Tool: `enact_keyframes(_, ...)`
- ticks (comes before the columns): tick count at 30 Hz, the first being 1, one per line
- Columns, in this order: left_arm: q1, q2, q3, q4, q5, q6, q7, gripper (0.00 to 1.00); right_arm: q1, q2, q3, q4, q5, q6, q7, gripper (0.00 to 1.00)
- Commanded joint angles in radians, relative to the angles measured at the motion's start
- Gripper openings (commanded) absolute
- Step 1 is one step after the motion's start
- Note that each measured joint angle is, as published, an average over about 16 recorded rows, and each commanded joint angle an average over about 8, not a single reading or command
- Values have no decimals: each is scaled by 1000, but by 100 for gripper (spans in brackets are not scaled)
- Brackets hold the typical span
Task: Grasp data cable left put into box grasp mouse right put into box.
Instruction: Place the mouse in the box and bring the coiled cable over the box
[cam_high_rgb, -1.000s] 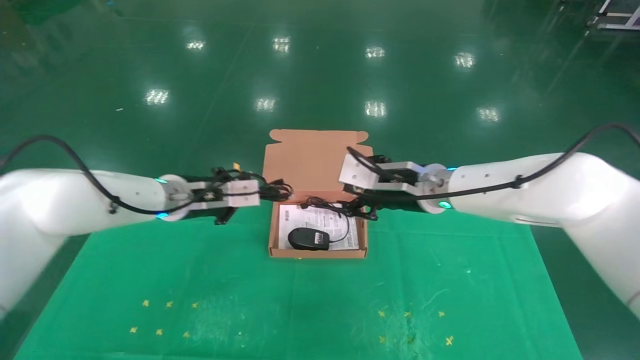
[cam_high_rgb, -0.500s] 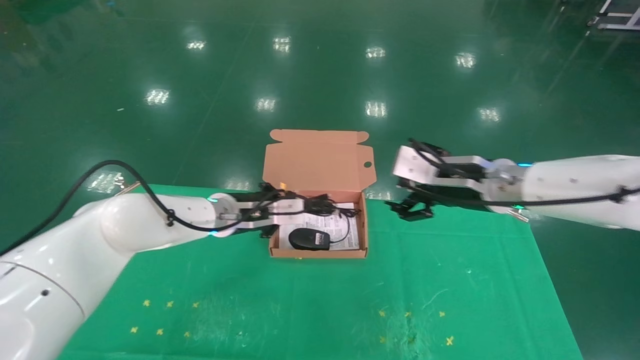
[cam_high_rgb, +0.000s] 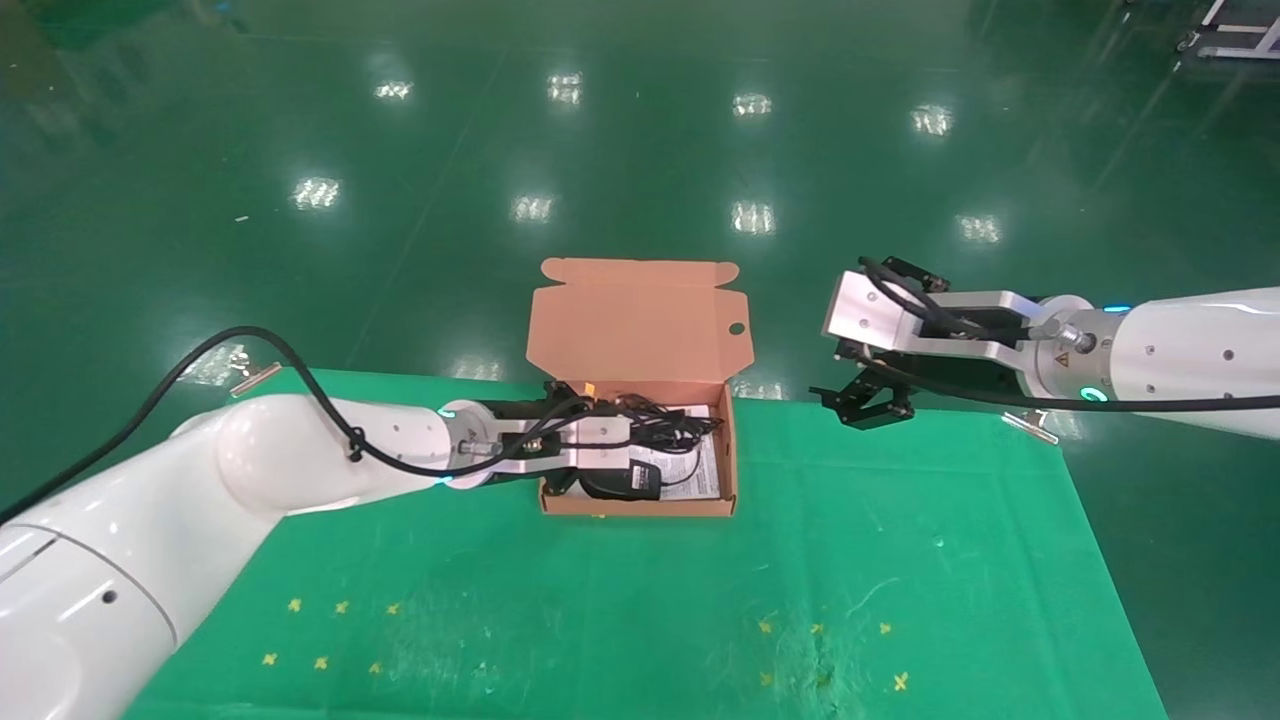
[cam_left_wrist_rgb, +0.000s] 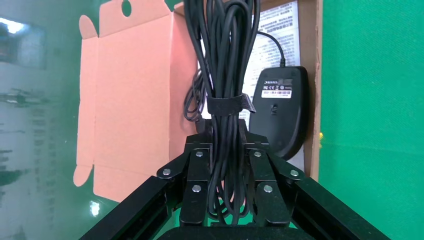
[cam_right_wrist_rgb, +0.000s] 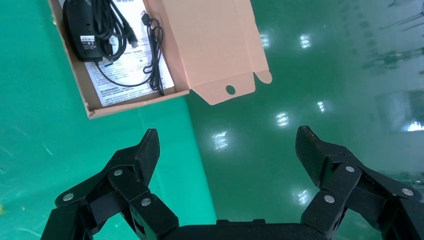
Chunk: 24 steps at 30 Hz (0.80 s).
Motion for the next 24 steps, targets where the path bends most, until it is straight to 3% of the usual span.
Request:
enact_keyframes(1,-1,0,2,1,-3,0,-1,100,0,1,-1,2,-2,-1,1,100)
enact_keyframes(17,-4,-21,-9,-30,1,-2,-1,100,5,-3,5,-12,7,7,-6,100)
enact_keyframes(24,-76,-38,-32,-42,-9,-80,-21,100,61,3,25,-17,-22,23,-11,100)
